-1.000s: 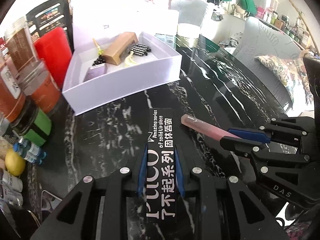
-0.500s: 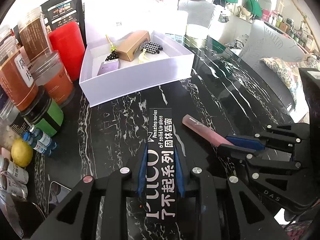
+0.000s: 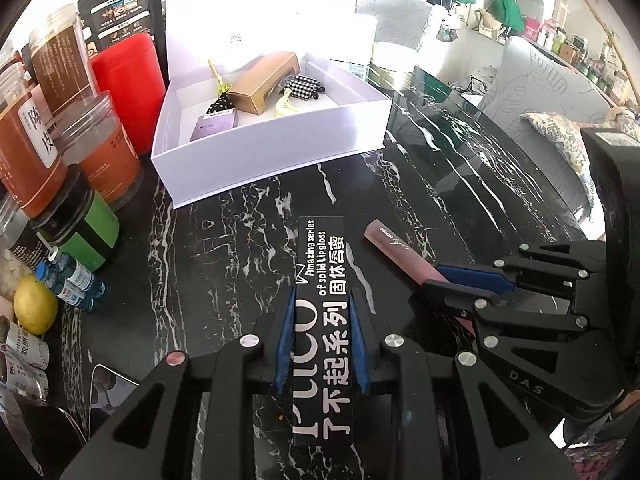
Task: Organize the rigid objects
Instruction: 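Lift the black box and pink tube and carry them toward the gift box, then lower the black box and pink tube into the gift box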
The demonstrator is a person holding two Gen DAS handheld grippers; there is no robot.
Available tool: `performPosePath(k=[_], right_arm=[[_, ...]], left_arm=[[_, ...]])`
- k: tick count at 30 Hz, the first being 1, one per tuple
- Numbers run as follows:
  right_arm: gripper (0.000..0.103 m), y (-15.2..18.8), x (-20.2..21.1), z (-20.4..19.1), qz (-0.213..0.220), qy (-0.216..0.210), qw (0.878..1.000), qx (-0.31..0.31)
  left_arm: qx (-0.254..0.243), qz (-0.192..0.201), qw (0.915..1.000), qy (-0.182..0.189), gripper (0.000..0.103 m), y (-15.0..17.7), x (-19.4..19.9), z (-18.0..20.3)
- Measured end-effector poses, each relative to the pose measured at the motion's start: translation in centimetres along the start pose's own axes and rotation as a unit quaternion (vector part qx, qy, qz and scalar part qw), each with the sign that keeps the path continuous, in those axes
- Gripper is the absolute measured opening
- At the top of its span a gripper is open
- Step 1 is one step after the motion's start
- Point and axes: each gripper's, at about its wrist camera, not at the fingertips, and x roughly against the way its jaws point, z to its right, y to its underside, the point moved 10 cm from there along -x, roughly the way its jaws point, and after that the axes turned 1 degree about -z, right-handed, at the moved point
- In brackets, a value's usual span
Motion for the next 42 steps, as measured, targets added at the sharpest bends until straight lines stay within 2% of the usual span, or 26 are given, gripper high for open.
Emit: performPosePath(k=[6, 15, 29, 42], right_arm=[[0.013, -0.6, -0.5, -0.4, 0.009, 0.024, 0.999, 0.019], [0.013, -1.3, 1.4, -0.6, 0.022, 0.014, 1.0, 0.015], [0.013, -5.0, 4.3, -0.6, 0.051, 0.023, 0.998, 0.04], [0.013, -9.6, 5.1, -0.4, 0.08, 0.022, 0.994, 0.064]], left_arm=[[0.006, -0.001, 1.0, -0.002, 0.025, 0.0, -0.1, -0.4], [0.0, 0.013, 0.9999, 0.002, 0.025, -1.0, 0.8, -0.2], [-0.024, 0.047, 0.9986, -0.001, 0.025, -5.3, 1.8, -0.2], [-0.021, 0.069, 0.9974, 0.001, 0.025, -9.5, 1.7, -1.1]])
